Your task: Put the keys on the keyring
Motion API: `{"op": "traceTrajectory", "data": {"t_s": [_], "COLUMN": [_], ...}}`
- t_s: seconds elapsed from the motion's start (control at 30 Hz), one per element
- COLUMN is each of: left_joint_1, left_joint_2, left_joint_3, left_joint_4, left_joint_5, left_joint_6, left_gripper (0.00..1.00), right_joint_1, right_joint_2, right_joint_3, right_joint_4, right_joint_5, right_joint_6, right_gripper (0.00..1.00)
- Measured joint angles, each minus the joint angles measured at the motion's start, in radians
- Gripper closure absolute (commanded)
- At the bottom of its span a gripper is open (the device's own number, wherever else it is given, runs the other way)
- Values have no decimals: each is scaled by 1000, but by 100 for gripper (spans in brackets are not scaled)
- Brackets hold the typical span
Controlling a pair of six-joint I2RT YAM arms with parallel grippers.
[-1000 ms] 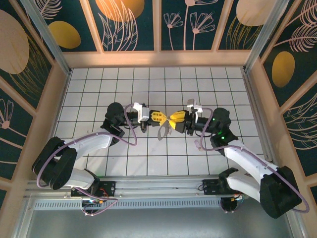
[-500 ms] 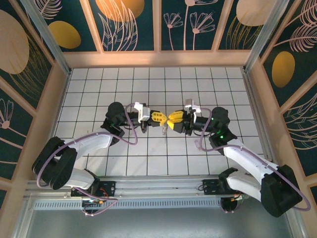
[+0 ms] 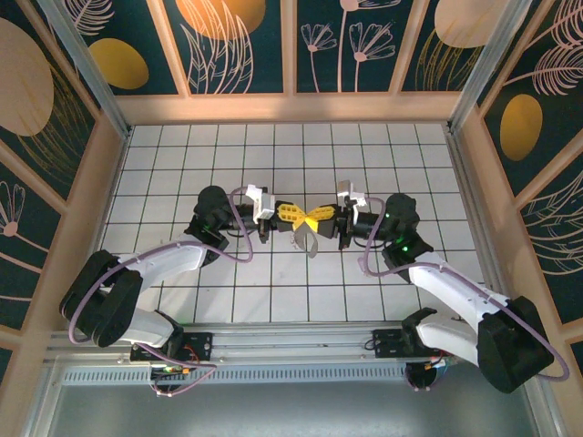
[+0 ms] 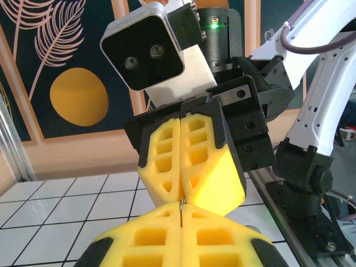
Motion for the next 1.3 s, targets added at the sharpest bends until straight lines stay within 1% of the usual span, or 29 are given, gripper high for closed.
{"op": "traceTrajectory", "data": {"t_s": [0.1, 0.13, 0.23, 0.53, 0.7, 0.9, 1.03, 1.3], "left_joint_1": [2, 2, 0, -5, -5, -5, -5, -5], "left_joint_2": [5, 6, 5, -9, -12, -10, 5, 41], "left_joint_3": [6, 6, 6, 6, 5, 17, 44, 45], "left_joint_4": [0, 0, 1, 0, 2, -16, -19, 37], "left_joint_5": [-1, -5, -18, -76, -93, -93, -83, -53], "left_joint_6": [-11, -13, -20, -24, -42, -104, -153, -230], "left_gripper": [100, 95, 88, 76, 73, 71, 71, 71], "right_joint_1": [-2, -2, -9, -49, -49, -49, -51, -51], "right_joint_2": [0, -1, -4, -38, -42, -43, -44, -44], "right_joint_3": [0, 0, 0, 0, 0, 0, 0, -3], "right_joint_4": [0, 0, 0, 2, 13, 45, 64, 82], "right_joint_5": [11, 15, 19, 16, 10, 9, 10, 10], "right_joint_6": [-1, -3, -4, 12, 25, 48, 65, 80], "right_gripper": [100, 100, 100, 100, 100, 100, 100, 100]}}
